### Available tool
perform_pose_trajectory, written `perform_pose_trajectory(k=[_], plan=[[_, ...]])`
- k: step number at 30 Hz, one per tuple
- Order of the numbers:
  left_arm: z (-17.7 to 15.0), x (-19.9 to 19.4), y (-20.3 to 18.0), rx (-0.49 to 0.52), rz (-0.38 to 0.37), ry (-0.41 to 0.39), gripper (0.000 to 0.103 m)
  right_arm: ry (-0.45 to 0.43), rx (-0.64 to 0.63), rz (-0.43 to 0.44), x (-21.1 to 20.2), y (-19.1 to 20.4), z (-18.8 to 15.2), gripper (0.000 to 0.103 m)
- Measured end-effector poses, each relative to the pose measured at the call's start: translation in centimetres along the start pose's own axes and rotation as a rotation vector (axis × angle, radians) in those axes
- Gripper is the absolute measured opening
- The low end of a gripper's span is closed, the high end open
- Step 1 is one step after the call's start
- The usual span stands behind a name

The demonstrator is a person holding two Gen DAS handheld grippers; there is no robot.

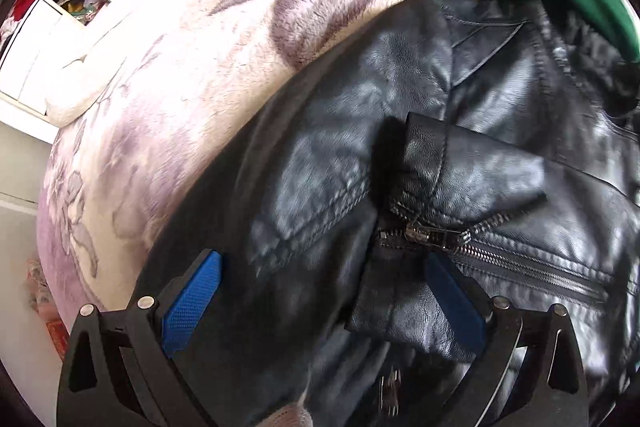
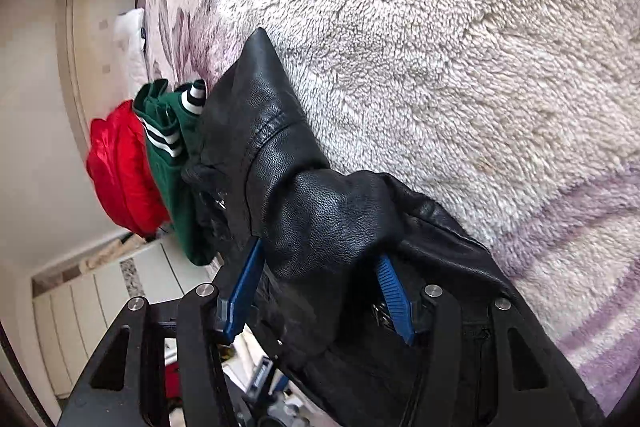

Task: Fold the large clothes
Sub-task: 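Fold the held sleeve across the jacket front with the right tool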

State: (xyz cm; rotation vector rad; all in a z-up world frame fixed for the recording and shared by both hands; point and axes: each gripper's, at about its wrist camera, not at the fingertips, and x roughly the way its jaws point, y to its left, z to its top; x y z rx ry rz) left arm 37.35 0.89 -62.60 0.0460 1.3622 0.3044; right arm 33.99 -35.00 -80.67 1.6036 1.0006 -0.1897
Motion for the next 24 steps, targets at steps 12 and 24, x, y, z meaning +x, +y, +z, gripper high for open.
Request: perform_pose_trajectory(k=[12, 24], plan=[[-4.6, -7.0, 9.4, -0.111, -0.044, -0.048, 0.103, 0.086, -0.38, -0.24, -3.8, 8.6, -8.6, 0.059], [-23.5, -2.4, 32.9, -0.585, -0.06, 0.229, 0.103, 0.353, -0.616, -0.473, 9.0, 11.1, -21.9, 0.059]])
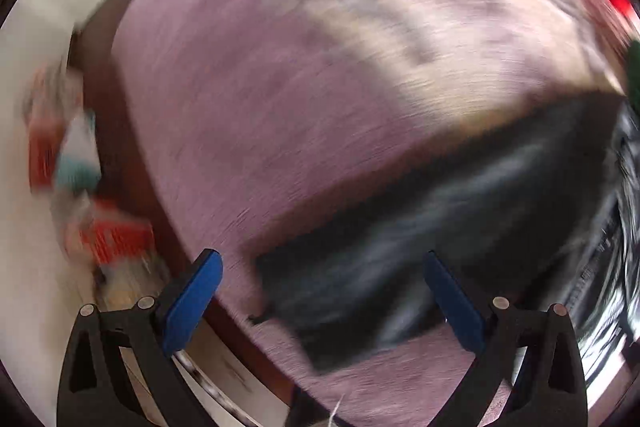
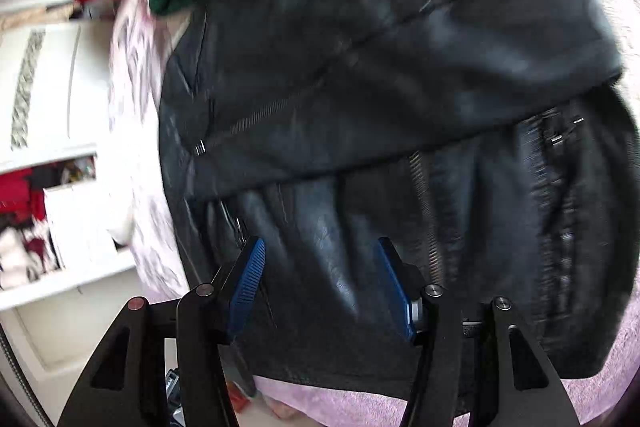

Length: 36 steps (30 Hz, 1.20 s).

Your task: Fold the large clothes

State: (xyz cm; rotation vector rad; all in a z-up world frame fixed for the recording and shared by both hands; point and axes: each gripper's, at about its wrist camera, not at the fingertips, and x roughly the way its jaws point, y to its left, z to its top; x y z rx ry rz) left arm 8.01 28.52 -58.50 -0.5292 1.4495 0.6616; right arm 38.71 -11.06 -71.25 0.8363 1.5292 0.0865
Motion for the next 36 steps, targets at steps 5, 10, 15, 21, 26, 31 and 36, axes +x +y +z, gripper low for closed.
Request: perform_pose_trajectory(k=[5, 10, 15, 21, 26, 31, 36], plan=[[-1.0, 6.9, 3.5, -0.125, -0.227, 0.16, 0.097, 0.038, -0.034, -0.053, 4.4, 0.7, 0.4, 0.059], [0.2, 4.6, 3.5, -0.07, -0.195, 0.0, 0.032, 0.053, -0.026, -0.116, 6.0, 1.7, -1.4, 0.059], [4.3, 1.0, 5.7, -0.066, -0.289, -0.115, 0.005, 0.044, -0.036, -0.161, 8.1, 3.0, -2.6, 0.059], [7.7, 0.4, 7.3, -0.064, -0.337, -0.127, 0.009, 0.044, -0.027, -0.178, 10.5, 4.3, -4.2, 0.059], [4.6, 2.8, 8.9, -0.203, -0.353, -0.017, 0.029, 0.059, -0.024, -0.184, 12.5, 5.2, -5.5, 0.059], [-1.3, 3.3, 10.7, -0.465, -0.555, 0.03, 0.091, 0.085, -0.018, -0.187, 13.3, 6.0, -7.0, 0.059], [-6.8, 5.6, 7.3, -0.723, -0.693, 0.05, 0.09, 0.113, -0.051, -0.22, 13.6, 6.8, -8.1, 0.059]])
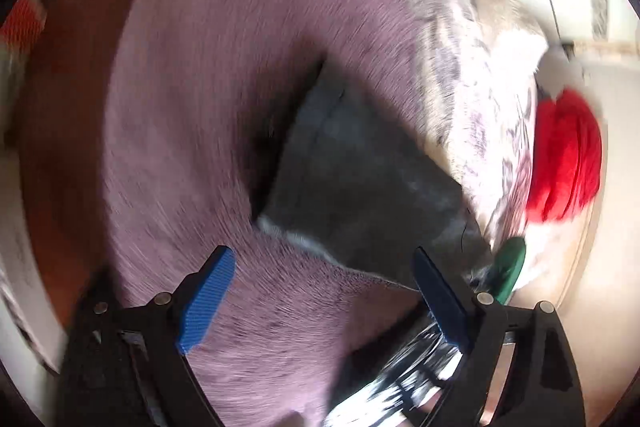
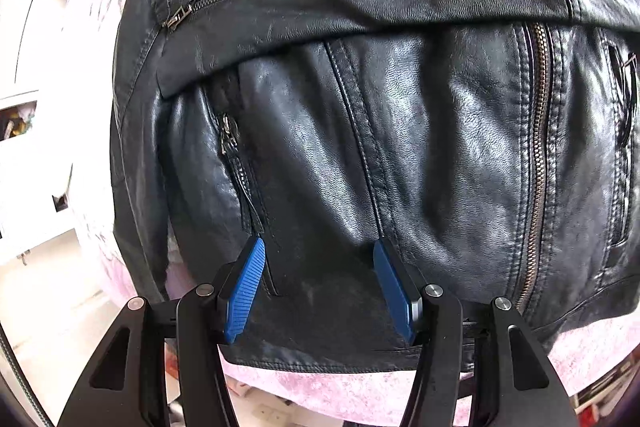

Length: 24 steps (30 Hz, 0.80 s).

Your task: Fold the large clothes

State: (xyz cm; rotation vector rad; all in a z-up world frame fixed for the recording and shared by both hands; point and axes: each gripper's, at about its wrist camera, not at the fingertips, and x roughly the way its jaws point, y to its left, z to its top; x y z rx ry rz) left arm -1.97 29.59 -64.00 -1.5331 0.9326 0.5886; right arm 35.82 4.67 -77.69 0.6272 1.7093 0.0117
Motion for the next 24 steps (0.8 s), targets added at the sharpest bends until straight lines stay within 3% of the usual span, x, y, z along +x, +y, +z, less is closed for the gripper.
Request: perform_pose_trajectory(k=[3, 7, 12, 18, 19, 21, 22, 24], plan=[[-1.2, 2.8, -0.3, -0.053, -0.026, -0.052, 0.09, -0.018, -0.023, -0.025, -0.2, 0.4, -0.3, 0.059], [-0.7, 4.0, -2.5, -0.056, -0.021, -0.192, 0.09, -0.035, -0.027, -0.023, -0.7, 0.2, 0.0, 0.059], [0.8, 3.8, -4.2, -0.063, -0.105, -0.346, 0.09, -0.021, -0.031, -0.014, -0.1, 0.0, 0.2, 0.059], [0.9, 4.4, -5.8, 0.002, -0.077, -0.451, 0.09, -0.019, -0.071, 0.007, 0.1, 0.4, 1.6, 0.059], [0.8, 4.2, -6.1, 0.02, -0.076, -0.468, 0.083, -0.02, -0.082, 0.011, 0.1, 0.6, 1.7, 0.059], [0.7, 4.3, -7.3, 0.071, -0.03, -0.505, 0.042, -0.023, -0.11, 0.005, 0.4, 1.0, 1.9, 0.059], [0.9, 4.4, -7.8, 0.095, 0.008, -0.508, 0.013, -0.025, -0.118, -0.002, 0.4, 1.2, 2.0, 0.059], [1.5, 4.3, -9.0, 0.154, 0.049, -0.509, 0.011, -0.038, -0.143, -0.019, 0.5, 1.7, 2.1, 0.059]])
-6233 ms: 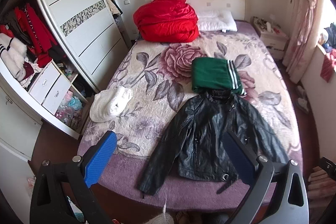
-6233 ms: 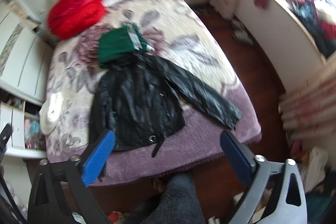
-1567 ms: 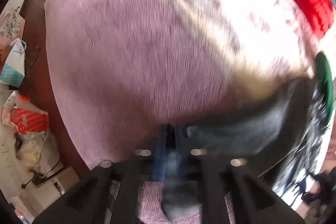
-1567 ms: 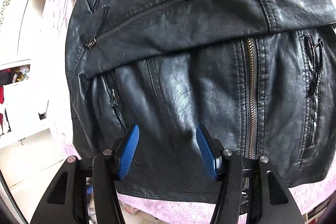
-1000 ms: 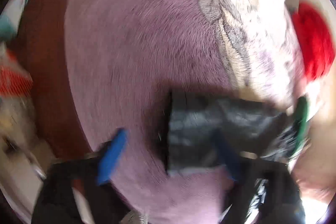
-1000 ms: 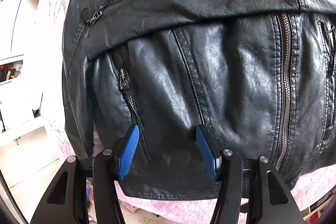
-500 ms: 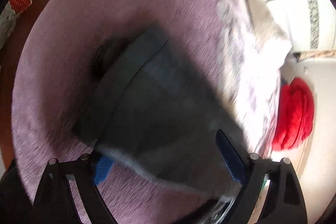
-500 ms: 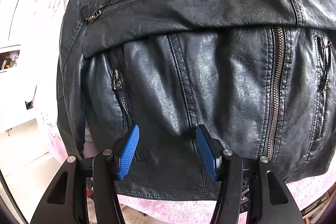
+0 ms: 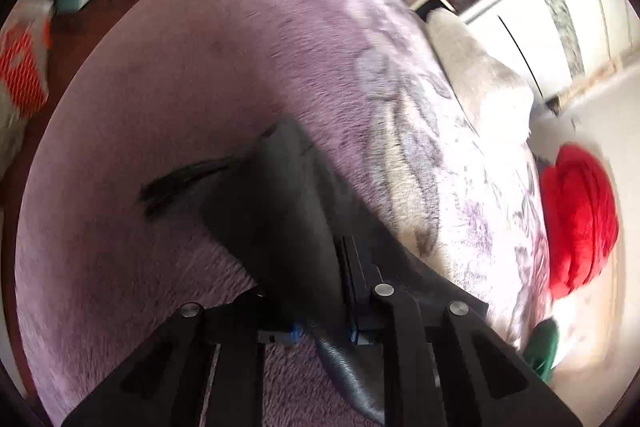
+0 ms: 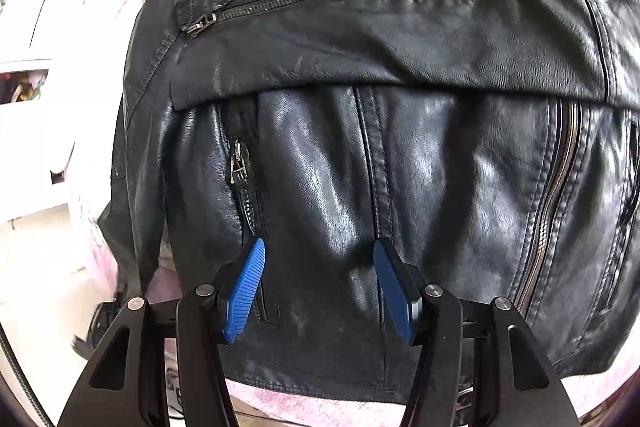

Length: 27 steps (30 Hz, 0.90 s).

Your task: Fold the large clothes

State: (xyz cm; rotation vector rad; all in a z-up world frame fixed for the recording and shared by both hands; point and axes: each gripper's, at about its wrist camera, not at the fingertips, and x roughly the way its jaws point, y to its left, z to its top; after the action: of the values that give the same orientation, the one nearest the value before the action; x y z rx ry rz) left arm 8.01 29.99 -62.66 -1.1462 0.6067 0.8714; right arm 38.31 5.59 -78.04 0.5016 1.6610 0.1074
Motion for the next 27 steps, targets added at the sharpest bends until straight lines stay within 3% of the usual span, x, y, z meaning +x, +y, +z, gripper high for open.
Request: perform_pose_trajectory(k=[3, 4, 7, 8, 10, 12, 17, 22, 24, 27], plan=[[1.2, -1.2, -3.6, 0.156, 0.021, -0.031, 0.007, -0.048, -0.061, -0.129, -0.4, 1.1, 0.2, 0.059], [1.5, -1.8, -4.8, 0.211, 0.032, -0.046, 0.007, -0.069, -0.082, -0.214, -0.5, 1.6, 0.4, 0.062], [2.0, -4.1, -9.5, 0.396, 0.038, -0.088, 0.007, -0.167, -0.142, -0.519, -1.4, 2.5, 1.3, 0.087], [1.9, -5.2, -11.4, 0.462, 0.027, -0.105, 0.007, -0.201, -0.161, -0.59, -1.6, 2.8, 1.7, 0.087], [1.5, -6.4, -14.5, 0.577, 0.006, -0.127, 0.007, -0.249, -0.177, -0.65, -2.2, 2.9, 2.5, 0.087], [0.7, -7.7, -18.1, 0.693, -0.037, -0.137, 0.007, -0.272, -0.165, -0.644, -2.6, 2.7, 3.2, 0.087], [-4.7, -9.1, -26.4, 0.918, -0.183, -0.086, 0.005, -0.292, -0.073, -0.536, -4.7, 0.1, 4.4, 0.087], [-15.1, -10.9, -33.7, 1.082, -0.359, 0.023, 0.004, -0.281, 0.052, -0.443, -8.7, -5.2, 3.8, 0.087], [-20.7, -11.6, -36.4, 1.133, -0.452, 0.102, 0.004, -0.284, 0.105, -0.421, -10.4, -8.4, 2.9, 0.087], [-29.0, -12.0, -39.4, 1.239, -0.534, 0.223, 0.004, -0.29, 0.175, -0.422, -12.6, -13.5, 1.7, 0.087]])
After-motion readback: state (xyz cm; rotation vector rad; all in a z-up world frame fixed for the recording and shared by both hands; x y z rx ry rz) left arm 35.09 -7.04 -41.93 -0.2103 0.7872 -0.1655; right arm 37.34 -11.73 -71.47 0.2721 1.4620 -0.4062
